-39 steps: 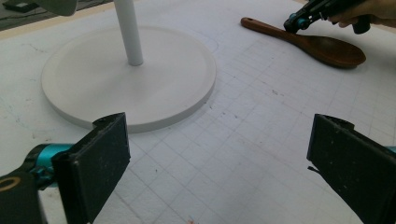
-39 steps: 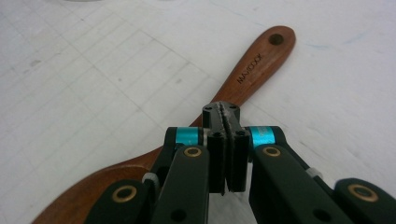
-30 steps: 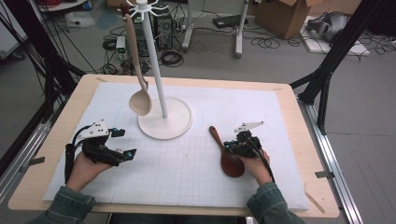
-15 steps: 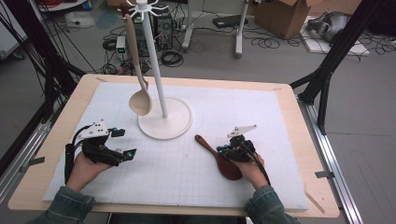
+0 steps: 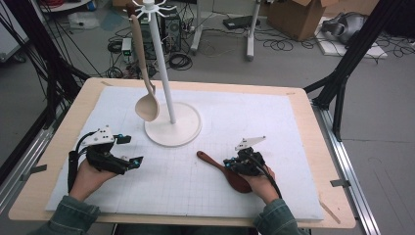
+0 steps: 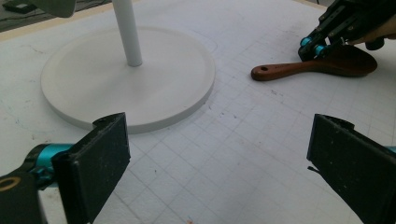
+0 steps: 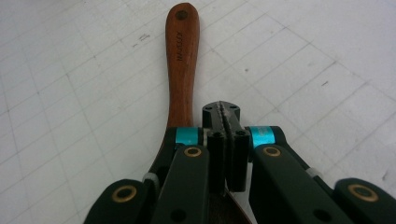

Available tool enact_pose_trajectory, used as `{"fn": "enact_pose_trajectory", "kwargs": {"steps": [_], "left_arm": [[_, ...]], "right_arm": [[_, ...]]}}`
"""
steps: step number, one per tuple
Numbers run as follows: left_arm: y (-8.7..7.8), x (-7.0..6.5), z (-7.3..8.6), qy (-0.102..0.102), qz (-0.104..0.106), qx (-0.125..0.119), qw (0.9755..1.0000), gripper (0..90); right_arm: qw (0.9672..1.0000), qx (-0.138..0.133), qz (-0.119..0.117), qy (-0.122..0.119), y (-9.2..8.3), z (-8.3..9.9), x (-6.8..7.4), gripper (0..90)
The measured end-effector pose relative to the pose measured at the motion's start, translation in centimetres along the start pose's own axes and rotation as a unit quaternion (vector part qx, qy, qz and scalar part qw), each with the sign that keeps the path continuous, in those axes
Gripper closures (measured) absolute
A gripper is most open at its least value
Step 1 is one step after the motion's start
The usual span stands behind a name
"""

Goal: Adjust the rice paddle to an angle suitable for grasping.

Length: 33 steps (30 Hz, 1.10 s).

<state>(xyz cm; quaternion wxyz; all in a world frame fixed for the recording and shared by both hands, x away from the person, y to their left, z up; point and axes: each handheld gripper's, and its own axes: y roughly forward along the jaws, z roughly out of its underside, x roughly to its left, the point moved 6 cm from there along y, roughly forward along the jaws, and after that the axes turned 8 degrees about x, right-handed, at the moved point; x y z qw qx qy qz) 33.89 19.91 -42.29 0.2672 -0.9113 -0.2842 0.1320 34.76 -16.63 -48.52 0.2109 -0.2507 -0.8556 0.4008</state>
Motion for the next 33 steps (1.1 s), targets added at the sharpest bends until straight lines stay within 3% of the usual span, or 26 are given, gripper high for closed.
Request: {"fn": "enact_pose_trajectory", "kwargs": {"steps": [23, 33], "left_arm": [[0.1, -0.1, 0.0, 0.001, 0.001, 0.001, 1.0000, 6.4], [0.2, 0.0, 0.1, 0.002, 0.002, 0.002, 1.0000, 6.4]], "right_arm": [[0.9999, -0.004, -0.009, 0.001, -0.5, 1.1, 1.2, 89.6], [0.9991, -0.041, -0.002, 0.009, -1.9, 0.6, 0.9, 70.8]]}}
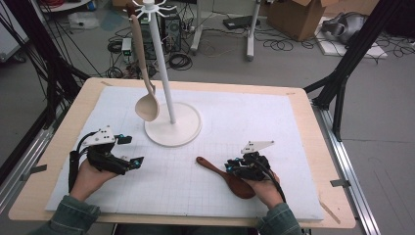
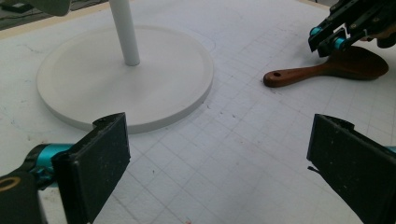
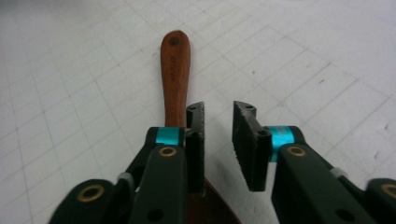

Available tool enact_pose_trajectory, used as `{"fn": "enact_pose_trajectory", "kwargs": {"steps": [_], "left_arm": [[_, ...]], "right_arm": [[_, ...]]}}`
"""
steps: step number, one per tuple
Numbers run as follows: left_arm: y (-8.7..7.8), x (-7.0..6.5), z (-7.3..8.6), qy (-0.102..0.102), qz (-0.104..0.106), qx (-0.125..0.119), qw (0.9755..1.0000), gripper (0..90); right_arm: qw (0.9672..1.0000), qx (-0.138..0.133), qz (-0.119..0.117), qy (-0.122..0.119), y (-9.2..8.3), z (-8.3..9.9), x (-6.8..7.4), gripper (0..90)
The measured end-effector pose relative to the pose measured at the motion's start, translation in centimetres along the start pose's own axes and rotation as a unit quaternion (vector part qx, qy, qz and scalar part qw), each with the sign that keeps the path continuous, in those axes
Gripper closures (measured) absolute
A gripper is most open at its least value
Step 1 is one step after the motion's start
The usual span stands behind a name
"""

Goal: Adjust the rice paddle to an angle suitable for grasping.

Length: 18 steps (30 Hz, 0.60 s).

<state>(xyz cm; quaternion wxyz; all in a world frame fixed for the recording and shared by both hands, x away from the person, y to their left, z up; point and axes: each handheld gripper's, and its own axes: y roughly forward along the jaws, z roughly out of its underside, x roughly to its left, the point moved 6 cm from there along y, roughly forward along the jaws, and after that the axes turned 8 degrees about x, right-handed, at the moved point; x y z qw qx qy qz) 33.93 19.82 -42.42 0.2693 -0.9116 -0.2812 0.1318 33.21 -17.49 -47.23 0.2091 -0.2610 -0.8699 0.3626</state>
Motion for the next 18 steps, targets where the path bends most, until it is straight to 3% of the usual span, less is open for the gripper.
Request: {"fn": "enact_pose_trajectory", "kwargs": {"steps": [5, 10, 18], "left_arm": [[-0.1, 0.2, 0.1, -0.003, 0.001, -0.003, 1.0000, 6.4], [-0.1, 0.3, 0.1, -0.004, 0.001, -0.004, 1.0000, 6.4], [-0.2, 0.2, 0.0, -0.003, 0.000, -0.005, 1.0000, 6.4]], "right_arm": [[0.9998, -0.020, 0.000, -0.010, -0.7, -0.4, 0.4, 61.6], [0.9997, -0.022, 0.000, -0.014, -0.9, -0.5, 0.9, 52.6], [0.9993, -0.022, 0.001, -0.030, -0.8, -0.7, 1.6, 50.2]]}}
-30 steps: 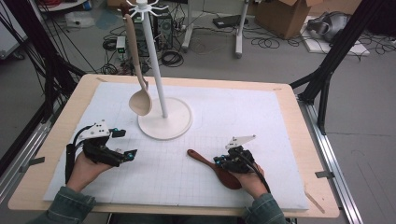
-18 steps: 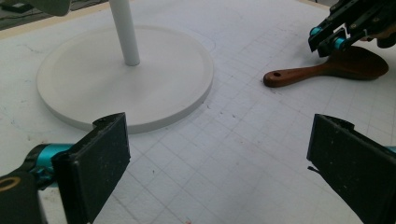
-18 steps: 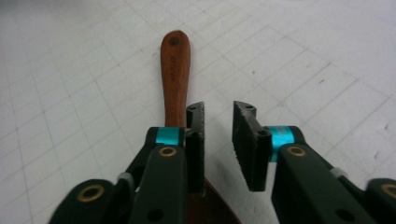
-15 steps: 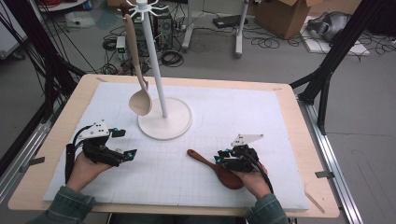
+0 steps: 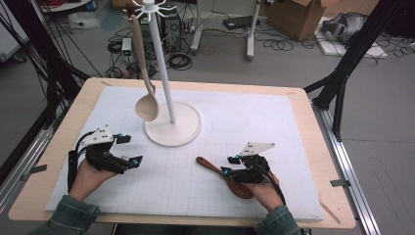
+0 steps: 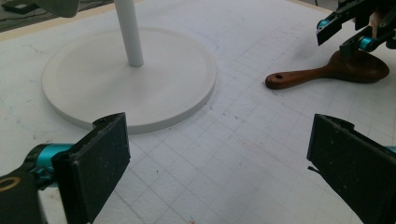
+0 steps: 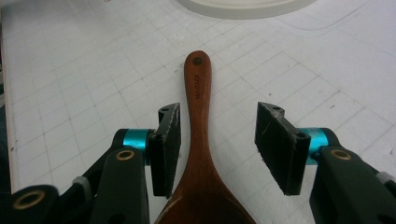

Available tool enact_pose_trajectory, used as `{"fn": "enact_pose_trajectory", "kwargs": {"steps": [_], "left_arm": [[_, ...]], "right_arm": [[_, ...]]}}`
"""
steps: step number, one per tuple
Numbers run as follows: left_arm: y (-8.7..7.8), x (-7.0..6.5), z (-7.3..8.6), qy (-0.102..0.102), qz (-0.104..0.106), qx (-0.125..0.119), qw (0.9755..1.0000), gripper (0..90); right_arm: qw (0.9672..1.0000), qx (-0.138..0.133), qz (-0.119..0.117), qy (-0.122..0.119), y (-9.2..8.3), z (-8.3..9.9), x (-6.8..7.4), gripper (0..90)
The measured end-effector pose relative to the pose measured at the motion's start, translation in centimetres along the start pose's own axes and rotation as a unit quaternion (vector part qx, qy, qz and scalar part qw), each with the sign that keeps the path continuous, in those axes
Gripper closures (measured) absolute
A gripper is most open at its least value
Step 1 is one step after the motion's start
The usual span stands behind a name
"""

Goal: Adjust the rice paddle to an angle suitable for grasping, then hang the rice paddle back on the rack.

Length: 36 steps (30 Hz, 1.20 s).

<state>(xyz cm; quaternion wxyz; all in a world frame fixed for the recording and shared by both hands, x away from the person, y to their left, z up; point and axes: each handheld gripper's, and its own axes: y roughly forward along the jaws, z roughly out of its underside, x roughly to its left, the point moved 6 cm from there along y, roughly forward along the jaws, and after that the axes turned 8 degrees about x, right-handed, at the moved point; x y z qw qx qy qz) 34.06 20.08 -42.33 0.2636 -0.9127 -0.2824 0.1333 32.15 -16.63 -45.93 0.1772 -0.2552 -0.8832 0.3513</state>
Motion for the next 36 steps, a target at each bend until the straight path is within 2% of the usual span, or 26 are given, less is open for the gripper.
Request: {"fn": "enact_pose_trajectory", "kwargs": {"steps": [11, 17, 20, 25, 30, 36], "left_arm": [[0.2, -0.1, 0.0, 0.002, 0.001, 0.004, 1.0000, 6.4], [0.2, -0.2, 0.0, 0.000, 0.003, 0.002, 1.0000, 6.4], [0.2, -0.2, 0.0, 0.001, 0.005, 0.002, 1.0000, 6.4], [0.2, -0.2, 0.0, -0.001, 0.007, 0.002, 1.0000, 6.5], [0.3, -0.3, 0.0, -0.001, 0.011, 0.005, 0.9999, 7.5], [0.4, -0.5, -0.1, -0.002, 0.014, 0.003, 0.9999, 9.0]], "right_arm": [[0.9998, 0.011, -0.002, -0.014, 0.3, 0.0, 1.0, 50.1], [0.9989, 0.036, 0.000, -0.030, 1.5, 0.2, 1.6, 51.4], [0.9985, 0.043, 0.003, -0.034, 2.2, 0.0, 1.6, 55.9], [0.9960, 0.072, 0.016, -0.049, 3.4, 0.3, 1.5, 63.4], [0.9954, 0.077, 0.020, -0.054, 3.4, 0.3, 1.4, 72.7], [0.9932, 0.087, 0.024, -0.073, 3.5, 0.1, 1.5, 77.2]]}}
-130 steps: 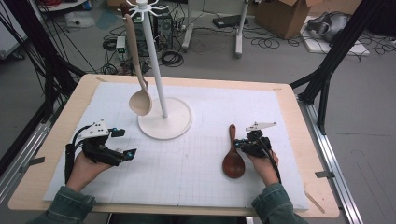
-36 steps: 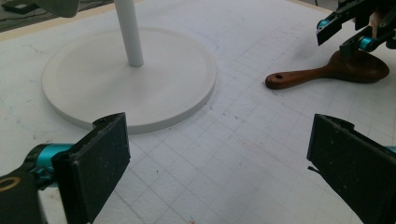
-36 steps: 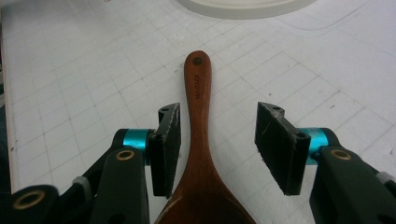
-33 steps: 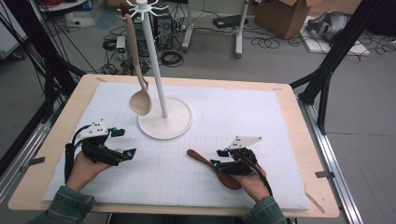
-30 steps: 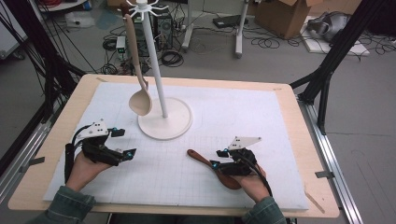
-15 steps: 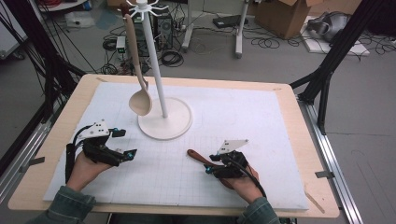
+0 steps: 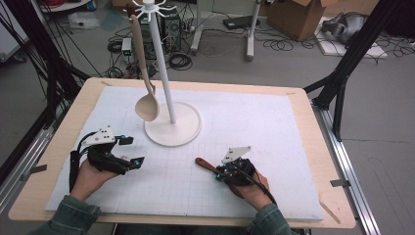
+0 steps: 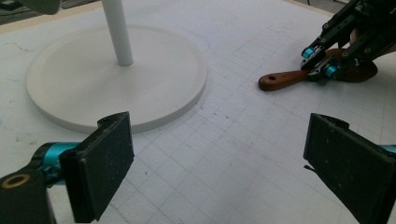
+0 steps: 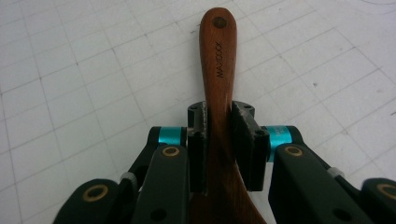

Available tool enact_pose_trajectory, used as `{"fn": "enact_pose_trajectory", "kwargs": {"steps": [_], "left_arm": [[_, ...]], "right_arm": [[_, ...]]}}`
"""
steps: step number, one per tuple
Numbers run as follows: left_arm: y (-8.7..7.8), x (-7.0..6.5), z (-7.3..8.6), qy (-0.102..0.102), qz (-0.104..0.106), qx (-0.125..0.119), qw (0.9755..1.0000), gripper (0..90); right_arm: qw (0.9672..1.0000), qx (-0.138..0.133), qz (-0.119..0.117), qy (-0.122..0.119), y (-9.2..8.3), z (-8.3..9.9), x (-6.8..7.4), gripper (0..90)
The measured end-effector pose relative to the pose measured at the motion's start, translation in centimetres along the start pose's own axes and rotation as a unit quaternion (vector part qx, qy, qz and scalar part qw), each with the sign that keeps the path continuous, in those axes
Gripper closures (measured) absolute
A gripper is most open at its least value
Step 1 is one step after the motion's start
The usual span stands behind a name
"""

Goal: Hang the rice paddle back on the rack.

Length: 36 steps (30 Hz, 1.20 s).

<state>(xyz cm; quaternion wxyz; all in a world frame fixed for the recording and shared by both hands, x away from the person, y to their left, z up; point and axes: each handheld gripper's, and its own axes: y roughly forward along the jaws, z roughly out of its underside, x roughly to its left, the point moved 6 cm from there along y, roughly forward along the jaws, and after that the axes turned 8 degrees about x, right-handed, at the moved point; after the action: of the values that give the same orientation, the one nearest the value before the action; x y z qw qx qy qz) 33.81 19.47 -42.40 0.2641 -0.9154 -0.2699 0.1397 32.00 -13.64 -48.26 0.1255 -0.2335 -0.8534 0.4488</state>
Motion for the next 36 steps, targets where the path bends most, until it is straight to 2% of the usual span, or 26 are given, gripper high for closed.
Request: {"fn": "enact_pose_trajectory", "kwargs": {"steps": [6, 11, 22, 36], "left_arm": [[0.3, -0.3, 0.0, 0.000, 0.004, 0.006, 1.0000, 13.8], [0.6, -0.5, -0.1, -0.001, 0.008, 0.008, 0.9999, 17.0], [1.4, -1.5, -0.4, 0.005, 0.021, 0.014, 0.9997, 23.0], [3.2, -3.3, -1.3, 0.009, 0.058, 0.018, 0.9981, 30.0]], "right_arm": [[1.0000, 0.000, 0.007, -0.006, -0.1, 0.0, 0.2, 78.4], [1.0000, -0.004, 0.000, -0.003, -0.2, 0.0, 0.3, 78.5], [0.9991, -0.041, -0.011, -0.005, -0.8, -0.7, 1.0, 78.5], [0.9957, -0.087, -0.025, -0.020, -1.2, -2.5, 2.5, 78.6]]}}
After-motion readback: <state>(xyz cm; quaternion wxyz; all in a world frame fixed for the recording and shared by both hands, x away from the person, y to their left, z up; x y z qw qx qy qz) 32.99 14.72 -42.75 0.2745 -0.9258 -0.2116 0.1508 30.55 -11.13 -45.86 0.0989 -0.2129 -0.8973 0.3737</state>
